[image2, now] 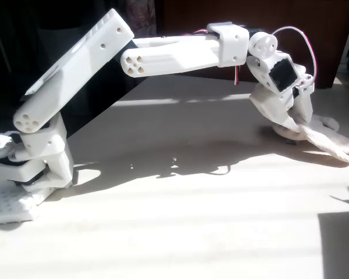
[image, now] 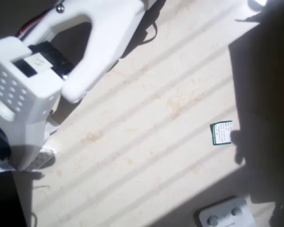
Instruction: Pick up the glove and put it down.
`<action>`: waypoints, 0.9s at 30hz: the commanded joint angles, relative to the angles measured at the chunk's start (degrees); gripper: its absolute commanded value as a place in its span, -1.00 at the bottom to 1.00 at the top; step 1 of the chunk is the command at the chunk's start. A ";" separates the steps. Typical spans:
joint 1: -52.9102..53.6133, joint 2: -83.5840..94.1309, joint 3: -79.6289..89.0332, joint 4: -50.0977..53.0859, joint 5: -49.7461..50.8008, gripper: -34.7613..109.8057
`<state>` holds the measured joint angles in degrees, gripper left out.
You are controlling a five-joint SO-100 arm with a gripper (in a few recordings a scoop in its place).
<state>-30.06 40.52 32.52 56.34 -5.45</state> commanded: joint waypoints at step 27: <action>40.96 16.44 -1.58 22.06 -6.94 -0.52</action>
<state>6.50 52.03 32.52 78.13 -11.16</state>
